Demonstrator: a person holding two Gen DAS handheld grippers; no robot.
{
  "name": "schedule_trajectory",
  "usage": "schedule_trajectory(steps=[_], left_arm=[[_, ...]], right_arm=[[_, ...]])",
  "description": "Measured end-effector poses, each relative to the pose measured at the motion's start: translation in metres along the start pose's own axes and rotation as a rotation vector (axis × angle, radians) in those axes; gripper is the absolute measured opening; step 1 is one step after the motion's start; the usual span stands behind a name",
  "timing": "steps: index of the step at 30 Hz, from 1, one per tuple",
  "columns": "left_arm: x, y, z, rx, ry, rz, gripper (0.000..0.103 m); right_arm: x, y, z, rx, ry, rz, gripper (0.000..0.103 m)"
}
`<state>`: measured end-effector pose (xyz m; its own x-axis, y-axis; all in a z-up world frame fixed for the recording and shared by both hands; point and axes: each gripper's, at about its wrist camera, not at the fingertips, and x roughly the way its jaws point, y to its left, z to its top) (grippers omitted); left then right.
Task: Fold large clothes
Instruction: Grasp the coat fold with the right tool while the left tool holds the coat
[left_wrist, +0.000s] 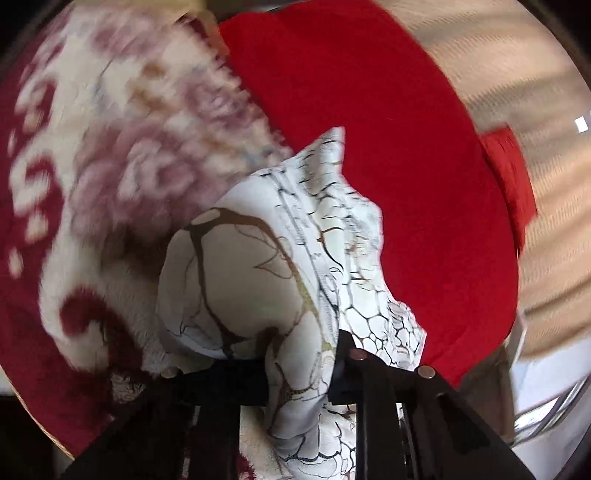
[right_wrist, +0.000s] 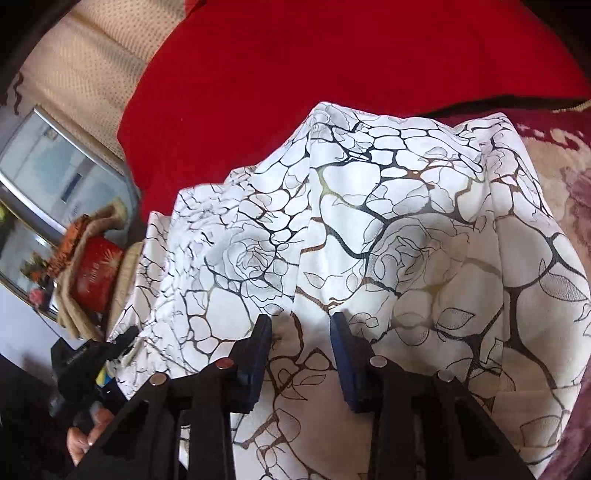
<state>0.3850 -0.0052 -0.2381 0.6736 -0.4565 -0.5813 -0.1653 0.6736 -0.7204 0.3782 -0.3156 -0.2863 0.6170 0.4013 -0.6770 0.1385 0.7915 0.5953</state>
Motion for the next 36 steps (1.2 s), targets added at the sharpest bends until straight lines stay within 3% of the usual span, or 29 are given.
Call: schedule_trajectory(steps=[3, 8, 13, 17, 18, 20, 21, 25, 29, 31, 36], left_arm=[[-0.011, -0.034, -0.002, 0.147, -0.037, 0.007, 0.018], [-0.033, -0.121, -0.033, 0.541, -0.107, 0.04, 0.017], [-0.036, -0.209, -0.119, 0.996, -0.12, 0.05, 0.015], [-0.011, -0.233, -0.22, 1.347, -0.042, 0.068, 0.014], [-0.002, -0.232, -0.237, 1.404, -0.022, 0.077, 0.013], [0.017, -0.222, -0.265, 1.478, 0.043, 0.109, 0.013], [0.024, -0.216, -0.271, 1.491, 0.062, 0.124, 0.013], [0.022, -0.205, -0.274, 1.528, 0.045, 0.119, 0.013], [0.006, -0.204, -0.284, 1.548, 0.045, 0.091, 0.013], [0.005, -0.202, -0.286, 1.558, 0.041, 0.07, 0.013], [-0.01, -0.191, -0.295, 1.597, 0.043, 0.016, 0.013]], right_arm=[[-0.003, -0.007, 0.0, 0.02, 0.007, 0.034, 0.036], [-0.016, -0.021, 0.004, 0.077, 0.016, 0.1, 0.036], [-0.049, -0.048, 0.016, 0.169, -0.053, 0.229, 0.04], [-0.079, -0.087, 0.03, 0.286, -0.139, 0.316, 0.041], [-0.084, -0.099, 0.032, 0.331, -0.157, 0.33, 0.059], [-0.089, -0.13, 0.033, 0.457, -0.176, 0.335, 0.074], [-0.088, -0.141, 0.032, 0.506, -0.168, 0.328, 0.074], [-0.071, -0.179, 0.029, 0.669, -0.113, 0.443, 0.074], [-0.059, -0.165, 0.05, 0.59, -0.103, 0.439, 0.075], [-0.055, -0.143, 0.065, 0.487, -0.093, 0.443, 0.078], [-0.033, -0.092, 0.094, 0.27, -0.04, 0.341, 0.084]])
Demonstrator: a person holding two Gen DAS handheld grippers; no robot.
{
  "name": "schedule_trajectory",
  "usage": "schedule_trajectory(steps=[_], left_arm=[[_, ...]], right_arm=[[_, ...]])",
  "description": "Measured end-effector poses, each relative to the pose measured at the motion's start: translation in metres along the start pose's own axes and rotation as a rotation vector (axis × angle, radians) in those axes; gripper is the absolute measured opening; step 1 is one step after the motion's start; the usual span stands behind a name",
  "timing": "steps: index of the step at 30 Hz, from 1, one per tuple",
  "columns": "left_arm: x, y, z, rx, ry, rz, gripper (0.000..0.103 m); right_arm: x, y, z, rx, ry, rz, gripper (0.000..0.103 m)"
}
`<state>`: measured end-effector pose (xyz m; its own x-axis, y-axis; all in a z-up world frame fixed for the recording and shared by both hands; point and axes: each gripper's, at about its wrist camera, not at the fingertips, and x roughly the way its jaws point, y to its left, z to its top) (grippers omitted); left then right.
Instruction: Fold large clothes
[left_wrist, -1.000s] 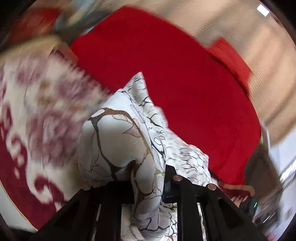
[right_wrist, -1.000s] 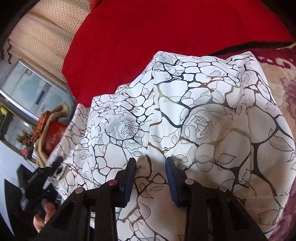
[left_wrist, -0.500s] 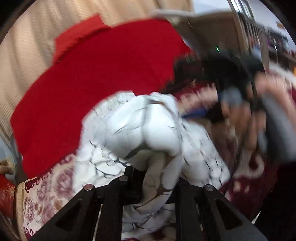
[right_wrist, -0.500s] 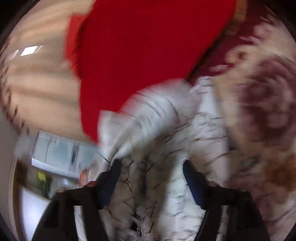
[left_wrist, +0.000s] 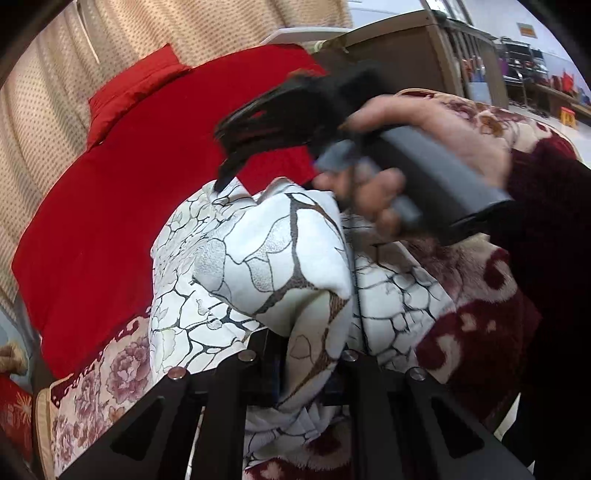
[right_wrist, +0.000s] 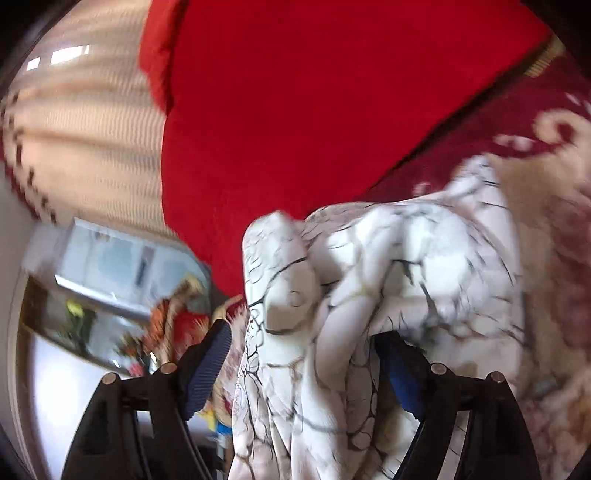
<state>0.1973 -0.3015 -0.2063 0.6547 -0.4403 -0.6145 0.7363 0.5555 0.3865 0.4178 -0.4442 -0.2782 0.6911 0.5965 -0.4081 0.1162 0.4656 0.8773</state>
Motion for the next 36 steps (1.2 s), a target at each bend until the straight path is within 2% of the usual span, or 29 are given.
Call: schedule_trajectory(steps=[2, 3, 4, 5, 7, 8, 10, 14, 16, 18, 21, 23, 26, 29, 31, 32, 33, 34, 36], left_arm=[[-0.002, -0.002, -0.002, 0.01, -0.005, -0.009, 0.013], [-0.004, -0.002, -0.001, 0.011, -0.008, -0.014, 0.013], [-0.007, -0.002, 0.0, 0.012, -0.011, -0.019, 0.013], [-0.009, -0.001, 0.002, 0.013, -0.012, -0.029, 0.013], [-0.01, 0.001, 0.009, 0.027, -0.024, -0.04, 0.013], [-0.01, 0.001, 0.013, 0.038, -0.032, -0.041, 0.013], [-0.009, 0.003, 0.024, 0.045, -0.053, -0.059, 0.013], [-0.016, -0.009, 0.052, 0.056, -0.119, -0.114, 0.013], [-0.009, -0.021, 0.058, 0.079, -0.129, -0.133, 0.013], [0.013, -0.033, 0.06, 0.085, -0.093, -0.172, 0.013], [0.052, -0.046, 0.052, 0.068, 0.001, -0.247, 0.013], [0.059, -0.055, 0.045, 0.086, 0.009, -0.248, 0.014], [0.044, -0.055, 0.042, 0.084, -0.002, -0.283, 0.016], [0.014, -0.041, 0.043, 0.038, -0.003, -0.371, 0.022], [-0.016, -0.029, 0.041, 0.014, -0.039, -0.44, 0.023], [-0.03, -0.02, 0.041, 0.008, -0.061, -0.468, 0.024], [-0.047, -0.011, 0.04, 0.007, -0.094, -0.483, 0.03], [-0.062, 0.0, 0.037, 0.009, -0.131, -0.47, 0.042], [-0.082, 0.024, 0.034, 0.004, -0.196, -0.377, 0.06]], right_arm=[[0.018, 0.011, 0.001, -0.049, 0.025, -0.066, 0.084], [0.025, 0.014, 0.001, -0.076, 0.03, -0.082, 0.076], [0.031, 0.017, 0.0, -0.106, 0.031, -0.083, 0.062], [0.04, 0.017, 0.0, -0.134, 0.042, -0.087, 0.024], [0.039, 0.025, 0.0, -0.184, 0.026, -0.122, 0.017], [0.035, 0.035, 0.002, -0.233, -0.009, -0.147, 0.013], [0.014, 0.056, 0.003, -0.318, -0.089, -0.145, 0.01], [-0.034, 0.076, 0.001, -0.411, -0.213, -0.112, 0.008], [-0.053, 0.073, 0.006, -0.418, -0.239, -0.13, 0.008], [-0.064, 0.055, 0.012, -0.393, -0.256, -0.186, 0.008], [-0.043, 0.008, 0.025, -0.323, -0.191, -0.292, 0.008], [-0.021, -0.023, 0.027, -0.294, -0.131, -0.368, 0.008], [-0.002, -0.046, 0.025, -0.287, -0.07, -0.378, 0.008], [0.0, -0.039, 0.024, -0.302, -0.079, -0.388, 0.009], [0.0, -0.04, 0.024, -0.269, -0.087, -0.385, 0.015], [-0.009, -0.047, 0.025, -0.254, -0.089, -0.387, 0.023], [-0.019, -0.047, 0.026, -0.238, -0.089, -0.391, 0.031], [-0.024, -0.048, 0.026, -0.219, -0.086, -0.396, 0.035], [-0.038, -0.045, 0.026, -0.183, -0.092, -0.412, 0.049]])
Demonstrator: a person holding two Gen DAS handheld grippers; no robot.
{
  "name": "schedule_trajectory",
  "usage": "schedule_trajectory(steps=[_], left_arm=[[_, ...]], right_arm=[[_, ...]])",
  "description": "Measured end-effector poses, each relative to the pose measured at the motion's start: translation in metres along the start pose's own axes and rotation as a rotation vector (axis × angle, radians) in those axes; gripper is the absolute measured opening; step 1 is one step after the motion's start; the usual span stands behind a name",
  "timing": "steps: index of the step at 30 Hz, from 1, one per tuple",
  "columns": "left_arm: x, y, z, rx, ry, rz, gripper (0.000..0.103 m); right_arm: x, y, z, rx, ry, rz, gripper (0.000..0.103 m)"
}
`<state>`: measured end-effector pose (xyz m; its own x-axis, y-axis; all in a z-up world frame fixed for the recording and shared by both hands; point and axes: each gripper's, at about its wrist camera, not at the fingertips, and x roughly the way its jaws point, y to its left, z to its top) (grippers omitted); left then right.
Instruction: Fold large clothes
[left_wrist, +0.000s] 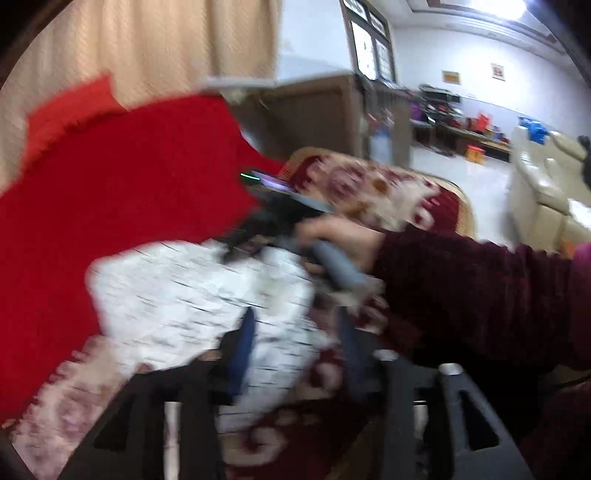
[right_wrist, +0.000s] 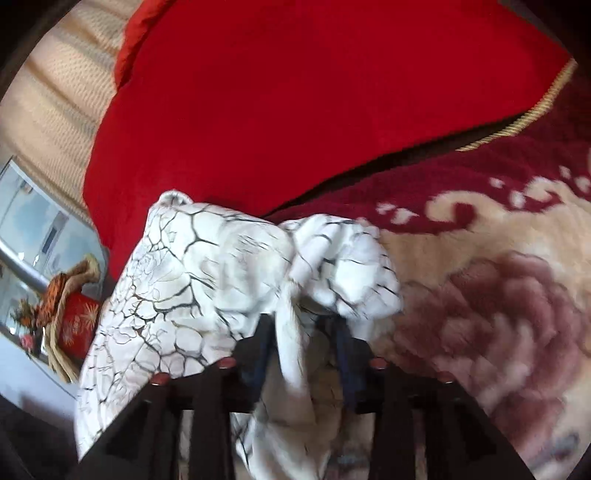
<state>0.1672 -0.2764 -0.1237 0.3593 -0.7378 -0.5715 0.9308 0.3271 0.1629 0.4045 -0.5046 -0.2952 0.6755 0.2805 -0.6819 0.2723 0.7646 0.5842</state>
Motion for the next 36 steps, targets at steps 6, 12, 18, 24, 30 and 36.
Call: schedule_trajectory(steps=[6, 12, 18, 24, 30, 36], left_arm=[[0.004, 0.093, -0.019, -0.215, 0.006, 0.235, 0.062], [0.059, 0.117, -0.053, -0.337, 0.133, 0.235, 0.063], [0.06, 0.11, -0.062, -0.288, 0.175, 0.262, 0.065], [0.06, 0.115, -0.067, -0.308, 0.18, 0.259, 0.065], [0.062, 0.114, -0.063, -0.31, 0.179, 0.261, 0.065], [0.062, 0.114, -0.063, -0.311, 0.175, 0.253, 0.065]], right_arm=[[-0.084, 0.017, -0.016, -0.051, -0.18, 0.036, 0.06], [-0.12, 0.098, -0.057, -0.289, -0.234, 0.091, 0.037], [-0.061, 0.096, -0.114, -0.296, 0.007, -0.101, 0.037], [-0.048, 0.094, -0.123, -0.32, 0.094, -0.155, 0.037], [-0.069, 0.111, -0.049, -0.249, 0.062, -0.055, 0.037], [0.005, 0.121, 0.023, -0.183, 0.077, -0.11, 0.038]])
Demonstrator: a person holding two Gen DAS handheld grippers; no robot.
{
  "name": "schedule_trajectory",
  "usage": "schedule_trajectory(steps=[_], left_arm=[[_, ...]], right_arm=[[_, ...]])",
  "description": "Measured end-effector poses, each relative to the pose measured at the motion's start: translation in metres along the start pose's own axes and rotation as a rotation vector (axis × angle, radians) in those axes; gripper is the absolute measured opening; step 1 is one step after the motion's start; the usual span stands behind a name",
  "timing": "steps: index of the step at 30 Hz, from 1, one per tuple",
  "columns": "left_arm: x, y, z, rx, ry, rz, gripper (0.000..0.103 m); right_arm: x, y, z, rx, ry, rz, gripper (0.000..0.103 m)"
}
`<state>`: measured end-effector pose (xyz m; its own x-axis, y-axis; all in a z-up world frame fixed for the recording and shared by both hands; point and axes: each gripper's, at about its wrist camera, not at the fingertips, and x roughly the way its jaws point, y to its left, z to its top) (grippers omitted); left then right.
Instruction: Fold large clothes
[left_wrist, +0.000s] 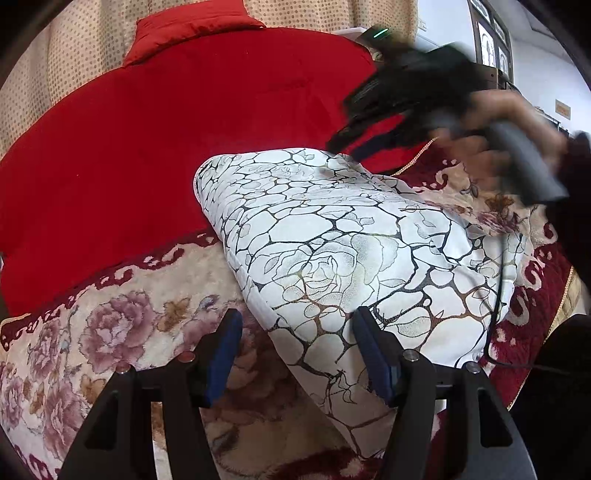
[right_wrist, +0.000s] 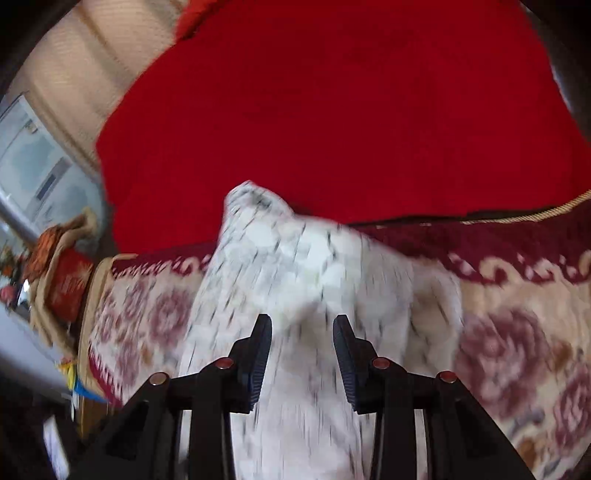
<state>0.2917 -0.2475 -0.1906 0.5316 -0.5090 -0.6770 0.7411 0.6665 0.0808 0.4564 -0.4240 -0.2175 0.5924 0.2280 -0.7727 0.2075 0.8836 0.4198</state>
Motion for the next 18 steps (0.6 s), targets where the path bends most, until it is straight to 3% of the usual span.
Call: schedule_trajectory(steps=[3, 6, 12, 18], left_arm=[[0.001, 0.001, 0.0, -0.003, -0.004, -0.007, 0.065], [0.001, -0.001, 0.001, 0.008, -0.006, -0.001, 0.065], [-0.001, -0.001, -0.001, 0.019, -0.007, 0.016, 0.065], [-0.003, -0.005, -0.001, 0.028, -0.012, 0.026, 0.065]], right_arm=[[0.053, -0.006, 0.021, 0.029, 0.054, -0.066, 0.038], [0.095, -0.026, 0.019, 0.071, 0.133, -0.061, 0.039], [0.063, -0.008, 0.019, 0.027, 0.081, -0.096, 0.04], [0.041, 0.048, 0.025, -0.077, 0.002, 0.021, 0.04]])
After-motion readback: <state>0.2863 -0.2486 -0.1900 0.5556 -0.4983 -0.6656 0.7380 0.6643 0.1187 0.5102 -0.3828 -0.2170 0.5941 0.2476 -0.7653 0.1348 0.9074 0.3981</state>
